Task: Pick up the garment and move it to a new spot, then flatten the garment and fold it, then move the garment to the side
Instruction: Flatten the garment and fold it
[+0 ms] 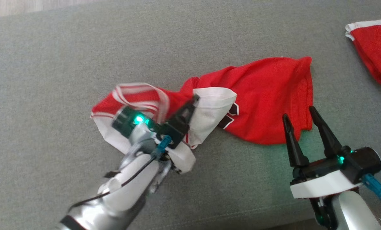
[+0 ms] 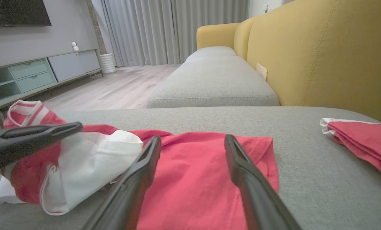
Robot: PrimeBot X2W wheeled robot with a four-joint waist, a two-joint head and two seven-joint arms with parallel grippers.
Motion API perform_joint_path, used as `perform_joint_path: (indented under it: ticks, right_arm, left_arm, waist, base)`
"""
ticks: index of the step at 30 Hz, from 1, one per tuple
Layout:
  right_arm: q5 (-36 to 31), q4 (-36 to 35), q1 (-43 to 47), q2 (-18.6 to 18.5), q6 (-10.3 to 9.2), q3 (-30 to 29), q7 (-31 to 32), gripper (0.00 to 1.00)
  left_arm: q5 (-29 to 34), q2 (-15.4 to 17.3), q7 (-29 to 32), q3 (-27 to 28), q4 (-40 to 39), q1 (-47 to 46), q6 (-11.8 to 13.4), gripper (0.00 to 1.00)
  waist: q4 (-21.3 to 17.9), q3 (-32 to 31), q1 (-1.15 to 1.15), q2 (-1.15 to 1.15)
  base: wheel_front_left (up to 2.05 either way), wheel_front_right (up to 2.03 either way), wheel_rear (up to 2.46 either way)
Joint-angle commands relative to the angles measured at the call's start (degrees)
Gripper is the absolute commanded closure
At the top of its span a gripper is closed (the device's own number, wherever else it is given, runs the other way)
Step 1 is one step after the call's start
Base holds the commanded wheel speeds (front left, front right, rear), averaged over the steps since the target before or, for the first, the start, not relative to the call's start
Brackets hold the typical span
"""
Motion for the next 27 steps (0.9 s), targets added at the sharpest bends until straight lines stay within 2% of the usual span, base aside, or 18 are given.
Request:
perform_joint_path:
  ticks: [1,5,6,7,8,12,19,27]
  right_arm:
    - [-0.4,-1.49,0.1,-0.07,-0.05,1.08,-0.36,0.0]
    - [-0.32,-1.32,0.27,0.21,-0.05,1.38,-0.36,0.0]
    - [-0.3,-1.23,0.28,0.26,-0.05,1.53,-0.36,0.0]
    - [-0.27,-1.12,0.29,0.3,-0.05,1.69,-0.36,0.0]
    - [-0.23,-0.98,0.29,0.32,-0.05,1.88,-0.36,0.0]
    - [0.07,-0.71,0.31,0.33,-0.05,2.01,-0.36,0.0]
    - [0.17,-0.69,0.94,-0.15,-0.05,1.56,-0.36,0.0]
    - [0.01,-0.74,1.25,-0.35,-0.05,1.73,-0.36,0.0]
  left_arm:
    - [0.8,1.88,-0.48,2.63,-2.2,-1.05,1.27,1.0]
    - [2.8,5.89,-0.48,6.0,-3.98,-0.16,6.58,1.0]
    - [3.05,6.81,-0.48,6.77,-3.15,-0.15,7.69,0.86]
    - [3.03,7.41,-0.34,7.55,-2.12,-0.12,8.78,0.15]
    - [2.94,7.76,-0.16,8.11,-1.28,-0.09,9.54,0.0]
    - [1.83,7.11,0.08,8.44,-0.43,0.71,9.97,0.0]
    - [-2.68,3.91,-0.03,8.4,-1.35,4.37,8.1,0.0]
    - [-3.88,3.76,0.49,9.41,1.19,2.56,8.37,0.0]
  waist:
    - [0.05,-0.07,0.0,0.0]
    - [0.1,-0.25,0.0,0.0]
    - [0.03,-0.37,0.0,0.0]
    - [-0.07,-0.5,0.0,0.0]
    - [-0.24,-0.67,0.0,0.0]
    - [-0.85,-1.29,0.0,0.0]
    - [-1.3,-2.08,0.0,0.0]
    - [-1.26,-2.22,0.0,0.0]
  base:
    - [0.0,0.0,0.0]
    - [0.0,0.0,0.0]
    - [0.0,0.0,0.0]
    - [0.0,0.0,0.0]
    - [0.0,0.0,0.0]
    - [0.0,0.0,0.0]
    - [0.0,0.0,0.0]
    - [0.0,0.0,0.0]
